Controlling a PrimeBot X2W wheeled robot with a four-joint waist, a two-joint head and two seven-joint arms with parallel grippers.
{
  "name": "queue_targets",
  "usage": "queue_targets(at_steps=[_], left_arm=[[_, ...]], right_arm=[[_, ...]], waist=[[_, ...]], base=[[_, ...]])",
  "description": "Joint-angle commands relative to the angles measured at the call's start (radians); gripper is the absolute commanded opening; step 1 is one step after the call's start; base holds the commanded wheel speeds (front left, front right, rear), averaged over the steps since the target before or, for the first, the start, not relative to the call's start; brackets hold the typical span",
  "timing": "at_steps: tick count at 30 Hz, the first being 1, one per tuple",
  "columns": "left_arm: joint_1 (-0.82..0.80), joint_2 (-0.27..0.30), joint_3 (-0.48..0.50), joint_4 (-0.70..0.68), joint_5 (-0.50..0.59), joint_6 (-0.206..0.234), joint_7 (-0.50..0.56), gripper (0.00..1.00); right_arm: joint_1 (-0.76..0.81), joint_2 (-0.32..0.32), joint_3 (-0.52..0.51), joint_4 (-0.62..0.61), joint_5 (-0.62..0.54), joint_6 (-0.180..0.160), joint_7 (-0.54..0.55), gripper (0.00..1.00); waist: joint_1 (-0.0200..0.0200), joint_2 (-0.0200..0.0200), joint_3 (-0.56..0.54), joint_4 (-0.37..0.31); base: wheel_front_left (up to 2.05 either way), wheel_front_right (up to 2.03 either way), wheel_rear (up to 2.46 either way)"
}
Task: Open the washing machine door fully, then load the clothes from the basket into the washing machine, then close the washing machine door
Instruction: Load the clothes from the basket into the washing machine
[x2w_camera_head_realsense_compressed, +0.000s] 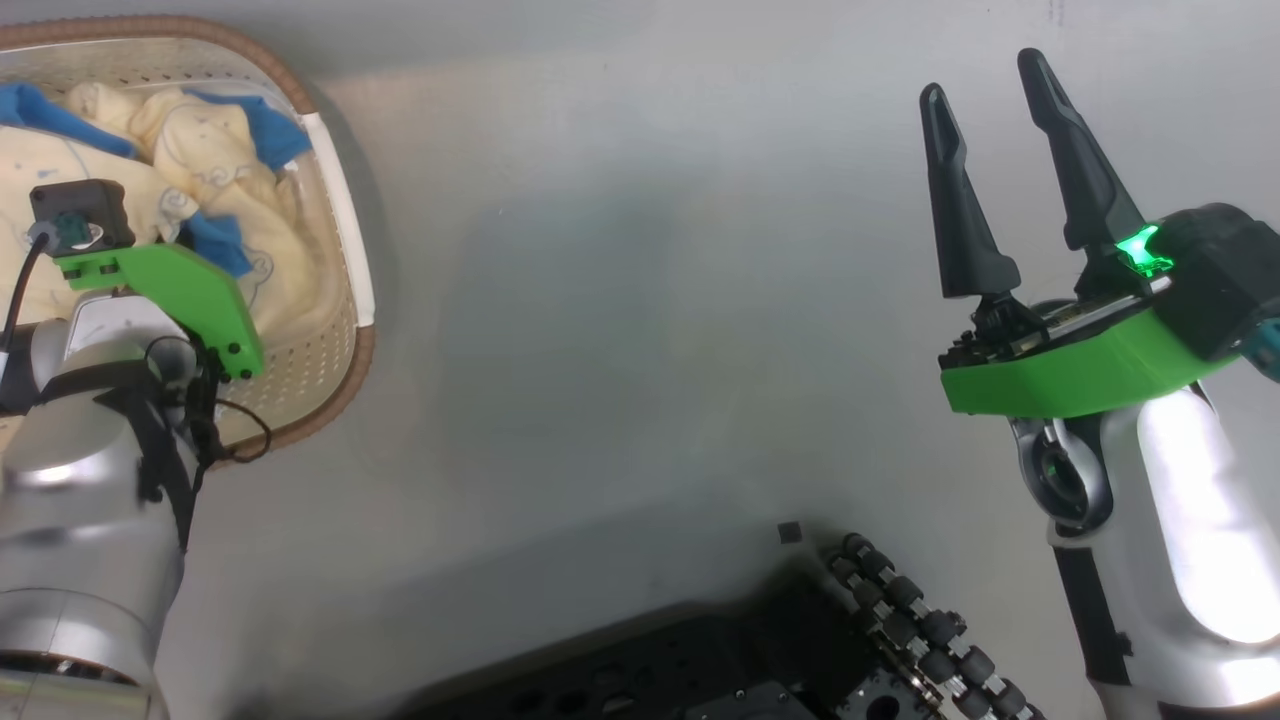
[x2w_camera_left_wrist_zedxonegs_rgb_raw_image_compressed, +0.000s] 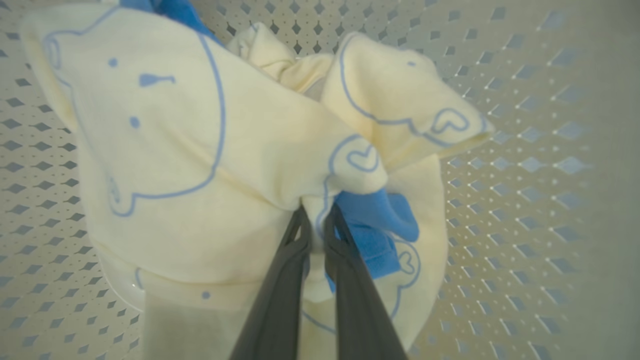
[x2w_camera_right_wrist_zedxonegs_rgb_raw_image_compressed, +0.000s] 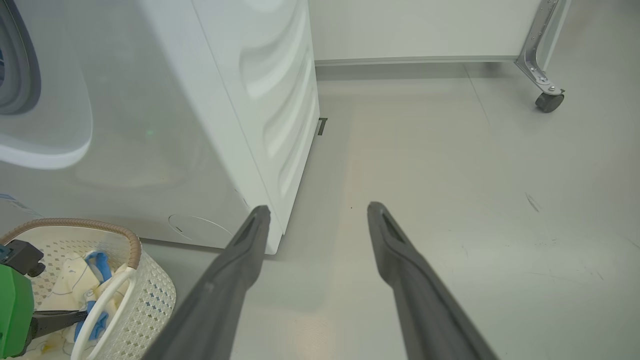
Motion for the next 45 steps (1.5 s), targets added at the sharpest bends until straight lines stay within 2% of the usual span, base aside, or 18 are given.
queue_targets(at_steps=[1,6,15,22,35,45], left_arm=[[0.016,0.037,0.013,-0.001,-0.009,0.012,-0.003,0.00],[0.018,0.028,0.005,0.002,-0.007,0.027,-0.039,0.00],[0.043,0.012,-0.005,-0.001,-0.005,0.052,-0.164,0.00],[0.073,0.003,-0.007,-0.065,0.004,0.080,-0.216,0.00],[0.297,0.021,0.070,-0.483,0.071,0.134,-0.219,0.00],[0.458,0.018,0.121,-0.701,0.128,0.165,-0.219,0.00]], right_arm=[[0.017,-0.008,0.010,-0.032,0.008,0.008,-0.009,1.00],[0.020,-0.008,-0.002,-0.031,0.003,0.008,-0.009,1.00],[0.042,-0.008,-0.030,-0.030,-0.021,0.008,-0.009,1.00],[0.077,-0.008,-0.064,-0.023,-0.042,0.008,-0.009,1.00],[0.151,-0.008,-0.117,-0.010,-0.060,0.008,-0.009,1.00],[0.220,-0.008,-0.139,0.014,-0.074,0.008,-0.009,1.00]], waist=[[0.0000,0.0000,-0.002,0.003],[0.0000,0.0000,-0.019,0.023],[0.0000,0.0000,-0.085,0.068],[0.0000,0.0000,-0.156,0.106],[0.0000,0.0000,-0.335,0.155],[0.0000,0.0000,-0.475,0.183]], base=[[0.00,0.00,0.00],[0.00,0.00,0.00],[0.00,0.00,0.00],[0.00,0.00,0.00],[0.00,0.00,0.00],[0.00,0.00,0.00]])
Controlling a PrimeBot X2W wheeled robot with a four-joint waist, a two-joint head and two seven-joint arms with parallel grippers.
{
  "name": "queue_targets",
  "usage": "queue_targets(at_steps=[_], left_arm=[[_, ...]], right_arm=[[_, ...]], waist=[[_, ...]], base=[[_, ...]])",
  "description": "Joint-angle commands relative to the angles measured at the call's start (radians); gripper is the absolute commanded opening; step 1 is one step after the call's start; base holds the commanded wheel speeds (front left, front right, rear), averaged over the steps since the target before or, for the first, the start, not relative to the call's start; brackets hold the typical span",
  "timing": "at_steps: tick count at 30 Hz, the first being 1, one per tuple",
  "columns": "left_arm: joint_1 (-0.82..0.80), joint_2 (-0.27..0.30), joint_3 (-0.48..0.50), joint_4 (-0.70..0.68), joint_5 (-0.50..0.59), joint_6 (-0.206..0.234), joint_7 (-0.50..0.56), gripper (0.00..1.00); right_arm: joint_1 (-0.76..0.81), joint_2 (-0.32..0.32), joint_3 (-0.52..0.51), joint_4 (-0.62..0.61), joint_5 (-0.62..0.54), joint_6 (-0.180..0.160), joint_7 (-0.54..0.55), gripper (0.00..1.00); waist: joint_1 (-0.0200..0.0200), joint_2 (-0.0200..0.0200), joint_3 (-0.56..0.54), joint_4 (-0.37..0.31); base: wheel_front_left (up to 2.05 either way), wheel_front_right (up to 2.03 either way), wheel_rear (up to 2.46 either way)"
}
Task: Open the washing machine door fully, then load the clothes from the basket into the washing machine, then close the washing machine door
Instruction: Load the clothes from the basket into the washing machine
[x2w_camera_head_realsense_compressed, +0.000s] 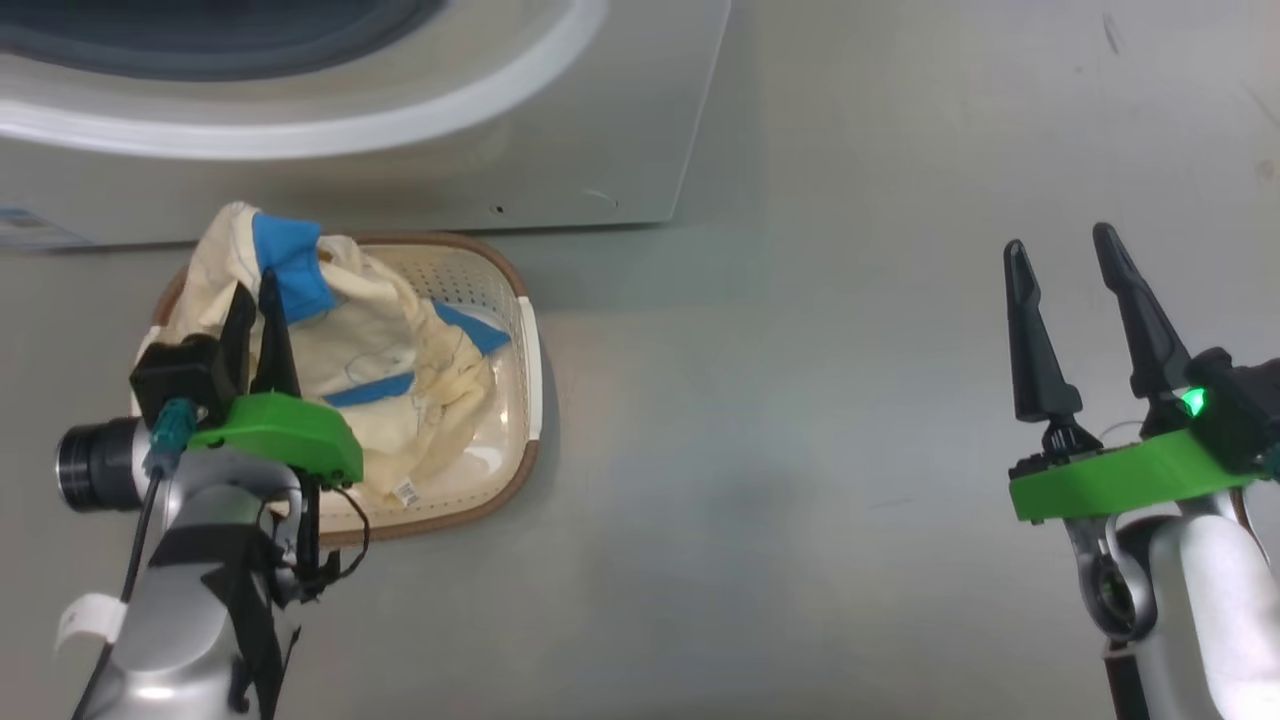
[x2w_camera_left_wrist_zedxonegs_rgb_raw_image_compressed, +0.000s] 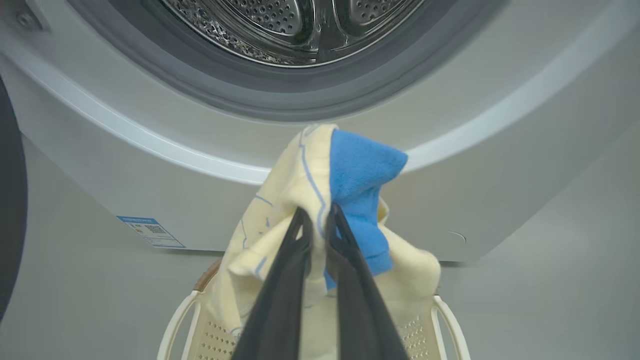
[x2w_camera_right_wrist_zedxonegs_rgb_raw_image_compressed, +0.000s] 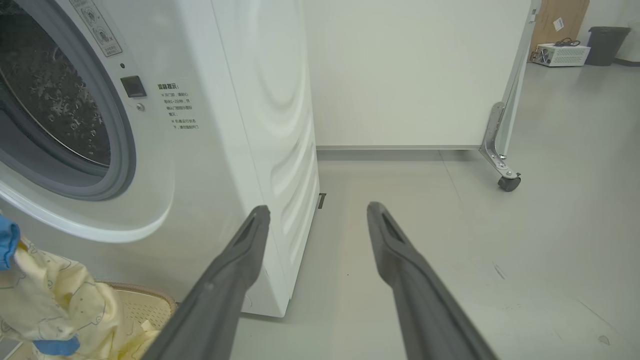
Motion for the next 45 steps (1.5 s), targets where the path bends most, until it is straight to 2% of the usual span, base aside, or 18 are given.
queue_targets(at_steps=[1,9,24,45], left_arm=[[0.011,0.036,0.039,-0.038,0.010,0.009,-0.014,0.00],[0.135,0.035,0.054,-0.149,0.039,0.018,-0.014,0.00],[0.304,0.036,0.036,-0.239,0.039,0.036,-0.006,0.00],[0.392,0.047,0.018,-0.322,0.022,0.065,0.040,0.00]], right_arm=[[0.015,-0.008,0.013,-0.025,-0.012,0.008,-0.009,1.00],[0.079,-0.008,0.000,-0.015,-0.023,0.008,0.002,1.00],[0.194,-0.008,0.010,-0.049,-0.033,0.008,0.054,1.00],[0.260,-0.008,0.016,-0.075,-0.027,0.008,0.078,1.00]], waist=[[0.0002,-0.0001,-0.043,0.016],[0.0002,-0.0001,-0.151,0.035],[0.0002,-0.0001,-0.317,0.043],[0.0002,-0.0001,-0.387,0.056]], base=[[0.00,0.00,0.00],[0.00,0.00,0.00],[0.00,0.00,0.00],[0.00,0.00,0.00]])
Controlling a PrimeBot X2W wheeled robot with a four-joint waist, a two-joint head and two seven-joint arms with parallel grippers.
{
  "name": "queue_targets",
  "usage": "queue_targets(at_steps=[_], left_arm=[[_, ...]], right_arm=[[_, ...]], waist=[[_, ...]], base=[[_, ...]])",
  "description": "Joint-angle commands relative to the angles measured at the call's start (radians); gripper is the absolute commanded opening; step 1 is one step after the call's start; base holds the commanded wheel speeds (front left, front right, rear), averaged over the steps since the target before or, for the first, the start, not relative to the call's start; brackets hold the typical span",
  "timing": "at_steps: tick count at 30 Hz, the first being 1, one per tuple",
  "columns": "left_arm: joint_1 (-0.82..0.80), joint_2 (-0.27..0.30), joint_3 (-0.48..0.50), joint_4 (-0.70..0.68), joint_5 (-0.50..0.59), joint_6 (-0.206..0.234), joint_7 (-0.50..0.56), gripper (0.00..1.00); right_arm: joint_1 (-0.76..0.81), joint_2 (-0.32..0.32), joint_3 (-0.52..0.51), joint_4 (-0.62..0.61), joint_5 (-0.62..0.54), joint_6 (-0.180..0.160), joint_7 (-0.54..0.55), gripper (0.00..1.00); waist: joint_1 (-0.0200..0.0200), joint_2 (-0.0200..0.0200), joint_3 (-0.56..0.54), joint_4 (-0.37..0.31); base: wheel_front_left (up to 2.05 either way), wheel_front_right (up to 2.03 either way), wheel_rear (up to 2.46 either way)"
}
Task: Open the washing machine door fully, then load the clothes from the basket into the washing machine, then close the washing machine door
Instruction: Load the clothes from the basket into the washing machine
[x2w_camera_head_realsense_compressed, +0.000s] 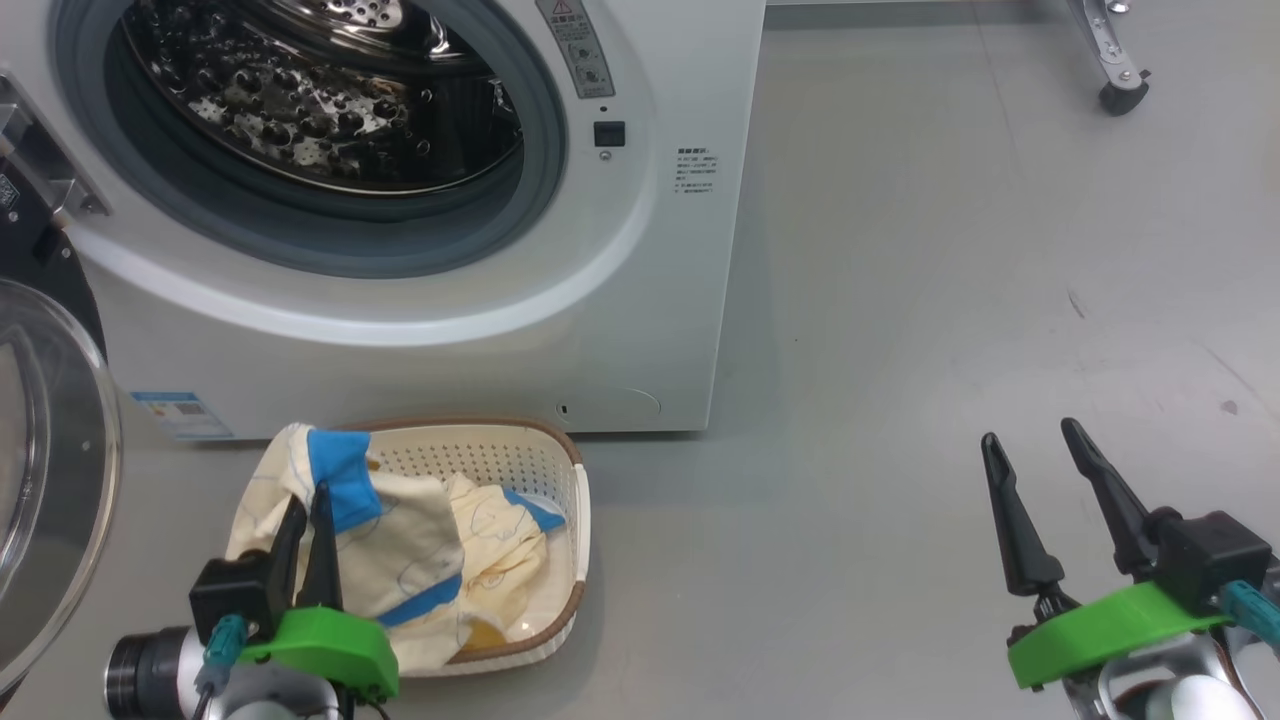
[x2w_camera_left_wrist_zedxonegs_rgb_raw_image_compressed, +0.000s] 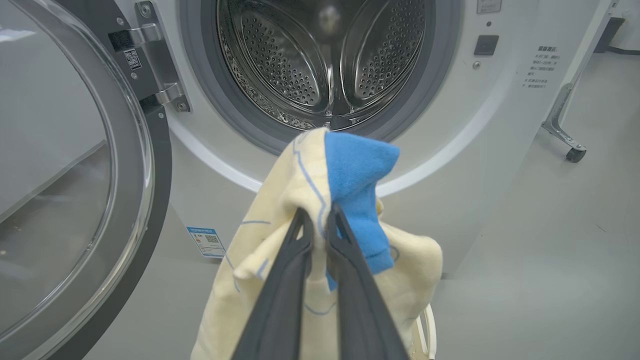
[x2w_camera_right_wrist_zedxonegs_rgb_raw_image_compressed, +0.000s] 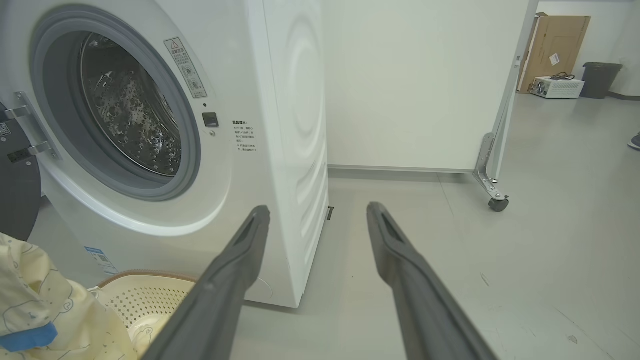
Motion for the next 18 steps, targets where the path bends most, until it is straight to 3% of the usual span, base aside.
queue_targets(at_steps=[1,18], left_arm=[[-0.025,0.029,0.035,-0.041,-0.010,0.006,-0.004,0.00],[-0.027,0.030,0.022,-0.046,-0.022,0.014,-0.003,0.00]], right_arm=[[-0.019,-0.009,0.024,-0.039,0.003,0.007,0.002,1.00],[-0.020,-0.009,0.038,-0.040,0.001,0.007,0.012,1.00]], waist=[[0.0001,0.0000,0.000,0.001],[0.0001,0.0000,-0.003,0.000]], base=[[0.00,0.00,0.00],[0.00,0.00,0.00]])
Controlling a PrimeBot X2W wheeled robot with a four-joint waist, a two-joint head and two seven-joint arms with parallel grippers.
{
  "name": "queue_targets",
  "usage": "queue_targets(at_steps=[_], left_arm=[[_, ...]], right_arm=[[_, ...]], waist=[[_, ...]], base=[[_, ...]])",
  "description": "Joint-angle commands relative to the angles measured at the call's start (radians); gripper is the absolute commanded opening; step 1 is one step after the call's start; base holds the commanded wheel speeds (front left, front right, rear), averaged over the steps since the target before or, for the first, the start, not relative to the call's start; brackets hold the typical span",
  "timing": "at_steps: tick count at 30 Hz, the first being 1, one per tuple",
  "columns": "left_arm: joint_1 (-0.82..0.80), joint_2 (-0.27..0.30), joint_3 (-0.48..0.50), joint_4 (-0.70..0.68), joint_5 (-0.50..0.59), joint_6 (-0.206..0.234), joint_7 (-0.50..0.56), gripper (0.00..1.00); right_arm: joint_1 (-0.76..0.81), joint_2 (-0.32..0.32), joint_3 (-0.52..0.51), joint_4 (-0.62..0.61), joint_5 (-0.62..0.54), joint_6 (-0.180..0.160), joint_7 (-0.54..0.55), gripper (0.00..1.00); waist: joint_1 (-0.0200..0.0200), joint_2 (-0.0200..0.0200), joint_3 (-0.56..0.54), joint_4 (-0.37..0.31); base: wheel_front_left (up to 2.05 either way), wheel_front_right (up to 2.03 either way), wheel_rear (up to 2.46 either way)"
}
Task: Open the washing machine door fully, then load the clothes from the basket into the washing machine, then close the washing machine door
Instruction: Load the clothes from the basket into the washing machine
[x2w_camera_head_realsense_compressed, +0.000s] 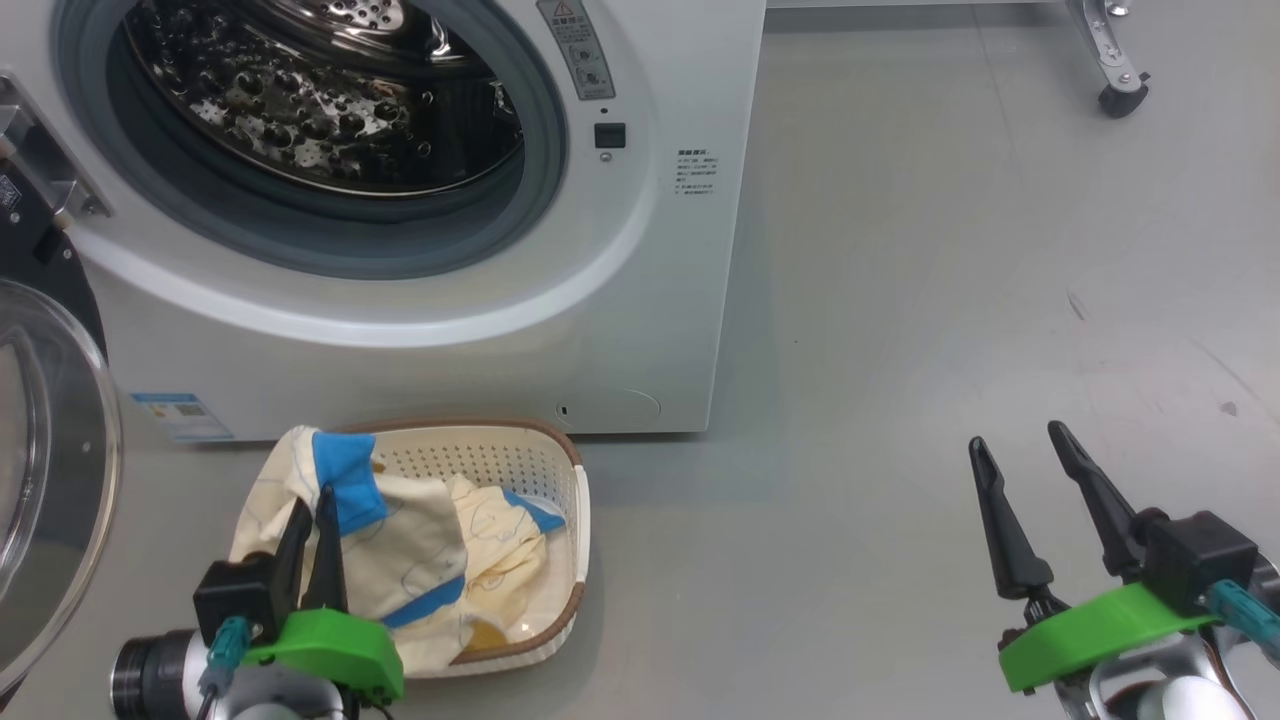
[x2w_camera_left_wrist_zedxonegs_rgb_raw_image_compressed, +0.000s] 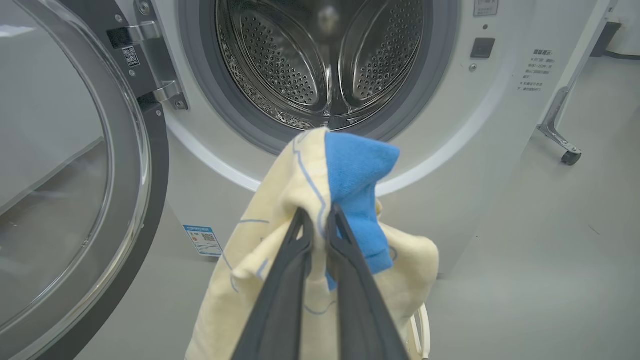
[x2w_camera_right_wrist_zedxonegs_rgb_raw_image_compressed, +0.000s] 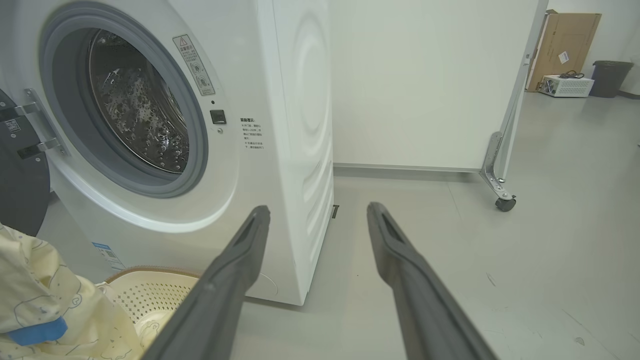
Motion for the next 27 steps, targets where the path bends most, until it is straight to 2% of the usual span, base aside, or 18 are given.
queue_targets(at_steps=[1,9,19,27], left_arm=[[-0.033,0.029,0.037,-0.038,-0.003,0.005,-0.003,0.00],[-0.089,0.032,0.035,-0.012,-0.012,-0.002,0.009,0.00],[-0.241,0.045,0.050,0.081,-0.039,-0.031,0.037,0.00],[-0.428,0.090,0.082,0.218,-0.074,-0.074,0.091,0.00]], right_arm=[[-0.023,-0.009,0.023,-0.037,0.001,0.008,0.003,1.00],[-0.033,-0.009,0.037,-0.037,0.005,0.008,0.002,1.00],[-0.067,-0.009,0.061,-0.034,0.014,0.008,-0.013,1.00],[-0.118,-0.009,0.080,-0.014,0.035,0.008,-0.040,1.00]], waist=[[0.0000,0.0000,0.001,-0.001],[0.0000,0.0000,0.022,-0.009],[0.0000,0.0000,0.085,-0.043],[0.0000,0.0000,0.183,-0.103]], base=[[0.00,0.00,0.00],[0.00,0.00,0.00],[0.00,0.00,0.00],[0.00,0.00,0.00]])
